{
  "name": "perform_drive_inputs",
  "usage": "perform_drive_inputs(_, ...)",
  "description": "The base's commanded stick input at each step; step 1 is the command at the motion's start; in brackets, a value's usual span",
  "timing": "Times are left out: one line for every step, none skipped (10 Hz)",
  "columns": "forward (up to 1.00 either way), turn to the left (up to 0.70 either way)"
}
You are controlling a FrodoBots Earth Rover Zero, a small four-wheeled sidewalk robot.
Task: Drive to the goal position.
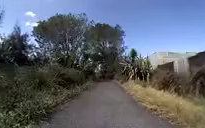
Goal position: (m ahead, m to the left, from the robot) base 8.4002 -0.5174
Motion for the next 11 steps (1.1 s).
perform_drive_inputs(0.70, 0.00)
perform_drive_inputs(0.70, 0.00)
perform_drive_inputs(0.70, 0.00)
perform_drive_inputs(0.70, 0.00)
perform_drive_inputs(0.70, 0.08)
perform_drive_inputs(0.70, 0.20)
perform_drive_inputs(0.70, 0.31)
perform_drive_inputs(0.70, 0.00)
perform_drive_inputs(0.70, 0.00)
perform_drive_inputs(0.70, 0.00)
perform_drive_inputs(0.70, 0.00)
